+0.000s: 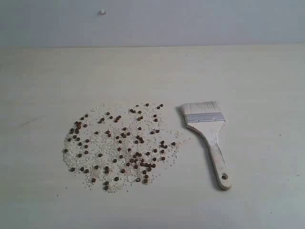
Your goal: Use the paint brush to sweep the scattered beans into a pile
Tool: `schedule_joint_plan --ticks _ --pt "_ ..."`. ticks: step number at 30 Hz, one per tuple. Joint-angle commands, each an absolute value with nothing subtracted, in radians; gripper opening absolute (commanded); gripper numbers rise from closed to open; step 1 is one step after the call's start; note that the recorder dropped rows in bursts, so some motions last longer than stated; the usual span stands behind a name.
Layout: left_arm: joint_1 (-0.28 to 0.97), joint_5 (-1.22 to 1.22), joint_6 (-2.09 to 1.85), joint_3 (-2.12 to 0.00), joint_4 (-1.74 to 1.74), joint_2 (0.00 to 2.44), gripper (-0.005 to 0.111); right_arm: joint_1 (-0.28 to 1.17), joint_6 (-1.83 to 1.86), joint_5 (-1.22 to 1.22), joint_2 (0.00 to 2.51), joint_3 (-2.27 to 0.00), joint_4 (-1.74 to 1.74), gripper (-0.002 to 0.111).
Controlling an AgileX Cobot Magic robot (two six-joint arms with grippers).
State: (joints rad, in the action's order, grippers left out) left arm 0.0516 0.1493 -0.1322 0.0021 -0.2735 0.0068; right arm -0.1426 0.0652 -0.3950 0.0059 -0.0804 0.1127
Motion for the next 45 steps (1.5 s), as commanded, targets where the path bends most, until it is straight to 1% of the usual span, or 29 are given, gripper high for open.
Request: schedule_joint_plan --ticks 1,3,5,8,10,15,17,21,23,26,28,30,33,38,43,45 --pt "0.049 0.14 -0.127 0.0 -0.282 0.0 0.0 -0.148 0.135 -0.295 0.0 -0.075 0.062 0.0" --pt "0.049 0.14 -0.127 0.0 -0.282 0.0 0.0 -0.148 0.159 -0.193 0.0 -0.075 0.062 0.0" --pt "0.049 0.14 -0.127 0.0 -0.282 0.0 0.0 -0.148 0.135 -0.02 0.0 -0.075 0.079 0.0" --pt "0.049 0.14 -0.127 0.0 -0.282 0.0 0.0 -0.148 0.024 0.197 0.0 -0.075 0.198 0.0" --pt "0.049 0.14 -0.127 0.0 -0.282 0.0 0.0 -0.148 -0.024 0.279 0.0 -0.075 0.26 0.0" --pt "0.049 0.14 -0.127 0.0 -0.282 0.0 0.0 -0.148 -0.171 0.353 0.0 -0.077 0.385 0.0" --pt "0.049 0.14 -0.127 0.0 -0.282 0.0 0.0 -0.148 -0.245 0.367 0.0 -0.077 0.392 0.0" --pt "0.049 0.14 -0.127 0.0 -0.282 0.0 0.0 -0.148 -0.263 0.434 0.0 -0.077 0.394 0.0" --pt "0.049 0.14 -0.127 0.0 -0.282 0.0 0.0 -0.148 -0.367 0.472 0.0 -0.077 0.388 0.0" --pt "0.049 0.14 -0.127 0.0 -0.282 0.0 0.0 -0.148 -0.526 0.599 0.0 -0.077 0.385 0.0" --pt "0.049 0.14 -0.127 0.0 -0.282 0.0 0.0 -0.148 -0.516 0.734 0.012 -0.08 0.387 0.0" --pt "0.049 0.14 -0.127 0.0 -0.282 0.0 0.0 -0.148 -0.49 0.803 0.062 -0.112 0.387 0.0" --pt "0.049 0.14 -0.127 0.0 -0.282 0.0 0.0 -0.148 -0.475 0.78 0.165 -0.21 0.357 0.0" --pt "0.049 0.14 -0.127 0.0 -0.282 0.0 0.0 -0.148 -0.473 0.765 0.463 -0.425 0.195 0.0" --pt "0.049 0.14 -0.127 0.0 -0.282 0.0 0.0 -0.145 -0.53 0.54 0.763 -0.683 -0.125 0.0" --pt "0.049 0.14 -0.127 0.0 -0.282 0.0 0.0 -0.145 -0.571 0.353 0.882 -0.807 -0.349 0.0"
